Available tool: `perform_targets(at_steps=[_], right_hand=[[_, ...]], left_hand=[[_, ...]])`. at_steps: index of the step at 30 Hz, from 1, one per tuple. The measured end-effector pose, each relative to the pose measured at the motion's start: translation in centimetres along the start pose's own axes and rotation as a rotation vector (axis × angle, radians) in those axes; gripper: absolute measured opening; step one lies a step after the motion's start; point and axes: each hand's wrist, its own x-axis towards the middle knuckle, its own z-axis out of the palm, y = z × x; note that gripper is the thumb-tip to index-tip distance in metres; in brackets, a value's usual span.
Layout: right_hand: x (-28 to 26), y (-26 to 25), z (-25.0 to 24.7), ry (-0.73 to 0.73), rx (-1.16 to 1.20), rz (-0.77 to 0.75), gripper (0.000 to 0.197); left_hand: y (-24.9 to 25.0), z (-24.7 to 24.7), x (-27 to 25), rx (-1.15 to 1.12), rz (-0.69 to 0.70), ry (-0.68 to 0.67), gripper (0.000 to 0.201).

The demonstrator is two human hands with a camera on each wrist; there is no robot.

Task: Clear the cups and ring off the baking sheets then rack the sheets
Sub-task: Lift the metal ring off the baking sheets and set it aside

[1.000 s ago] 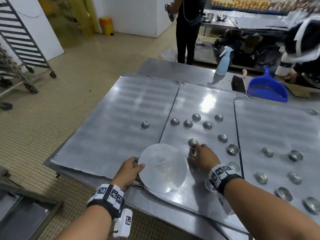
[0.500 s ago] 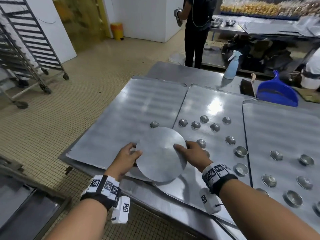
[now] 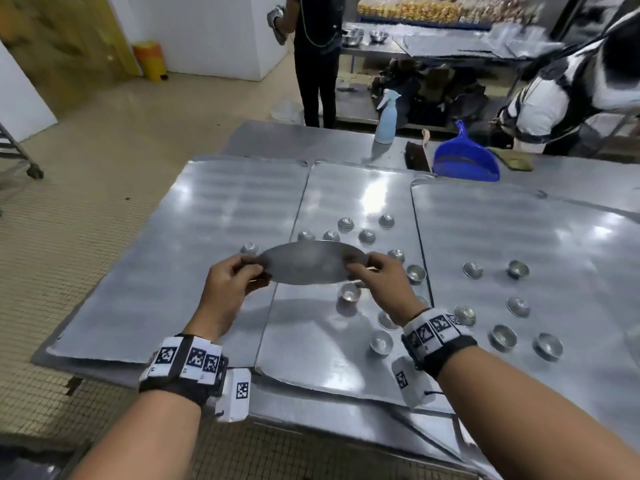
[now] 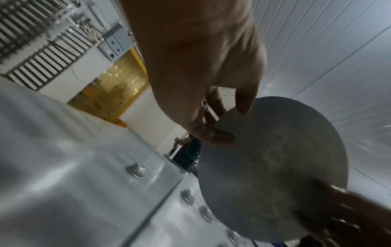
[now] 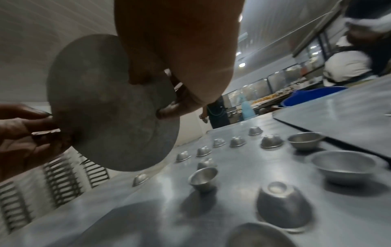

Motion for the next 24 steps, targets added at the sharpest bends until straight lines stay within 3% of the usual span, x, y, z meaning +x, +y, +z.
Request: perform_targets(at_steps=[1, 3, 7, 10, 13, 19, 24], right_hand=[[-0.3, 0.3, -1.5, 0.02, 0.058, 0.015, 0.008], [-0.9, 1.0, -4.6, 0.068, 0.189, 0.063, 0.023], [-2.8, 1.9, -10.4, 0.229, 0.278, 0.1, 0.022], [-5.2, 2.8, -14.7, 0.339, 0.15, 0.028, 0.019], [-8.0, 4.0, -19.4, 0.407, 0.121, 0.032, 0.04], [-13.9, 6.7, -30.6, 0.502, 0.041, 0.163, 0.05], [-18.5, 9.3, -39.6, 0.557, -0.045, 0.224, 0.047]], left_hand=[[0.1, 1.5, 0.1, -0.092, -0.036, -0.001, 0.019], [0.2, 4.6, 0.0, -0.186, -0.07, 0.007, 0.03], [-0.6, 11.1, -0.7, 0.033, 0.007, -0.056, 0.011], [-1.2, 15.9, -1.4, 0.1, 0.004, -0.131, 0.038], [-1.8, 21.5, -2.9, 0.092, -0.03, -0.188, 0.05], [-3.6, 34.2, -8.6, 0.197, -0.108, -0.362, 0.045], [-5.0, 43.9, -14.6, 0.28, -0.132, -0.556, 0.036]])
